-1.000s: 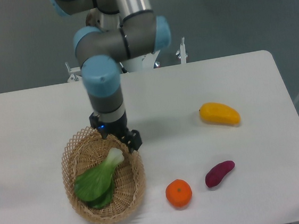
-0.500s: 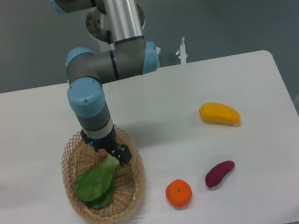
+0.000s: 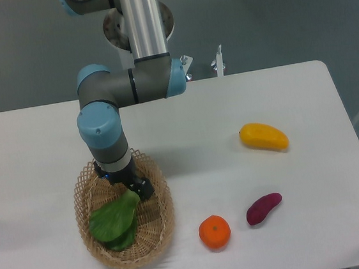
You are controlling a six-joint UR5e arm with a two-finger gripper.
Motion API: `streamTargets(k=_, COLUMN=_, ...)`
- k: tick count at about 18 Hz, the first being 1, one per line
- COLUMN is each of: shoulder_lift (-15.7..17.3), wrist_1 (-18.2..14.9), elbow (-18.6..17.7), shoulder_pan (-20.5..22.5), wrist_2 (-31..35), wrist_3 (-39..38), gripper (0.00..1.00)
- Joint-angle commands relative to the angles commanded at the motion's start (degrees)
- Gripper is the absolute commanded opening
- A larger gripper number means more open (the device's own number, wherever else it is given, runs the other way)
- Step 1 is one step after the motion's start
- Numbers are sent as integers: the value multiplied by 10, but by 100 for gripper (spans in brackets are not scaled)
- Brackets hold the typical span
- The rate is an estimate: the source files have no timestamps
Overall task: Pick up the green vegetable from the basket
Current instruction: 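Close the gripper on the bok choy stem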
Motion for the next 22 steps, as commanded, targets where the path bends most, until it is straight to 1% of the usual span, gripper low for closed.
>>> streamTargets(k=2, shoulder_lift=-7, wrist_1=2, elbow=4, shoulder_pan=0, wrist_2=0, wrist_3=-4, gripper=100)
streamTargets(k=8, shoulder_lift=-11, wrist_1=6, elbow=4, shoulder_pan=-1, wrist_2=0, wrist_3=-4, gripper=100)
streamTargets(k=9, shoulder_lift=-11, wrist_1=7, elbow=5, shoulder_pan=-1, wrist_2=0, wrist_3=-4, gripper=97)
streamTargets(k=11, shoulder_lift=-11, wrist_1=7, elbow=5, shoulder_pan=-1, wrist_2=0, wrist_3=-4, gripper=64)
streamTargets(k=12, shoulder_lift=-10, wrist_1=7, elbow=4, shoulder_pan=-1, wrist_2=0, wrist_3=-4, gripper=53)
streamTargets(k=13, shoulder_lift=-9, wrist_1=7, elbow=4, shoulder_pan=-1, wrist_2=-1, wrist_3=-3, gripper=49)
streamTargets(k=17, shoulder_lift=-8, wrist_1=7, elbow=7, shoulder_pan=-1, wrist_2=-1, wrist_3=-1, gripper=47)
streamTargets(k=22, shoulder_lift=-5, wrist_1=7, elbow=10, shoulder_pan=0, wrist_2=-1, wrist_3=3, gripper=39)
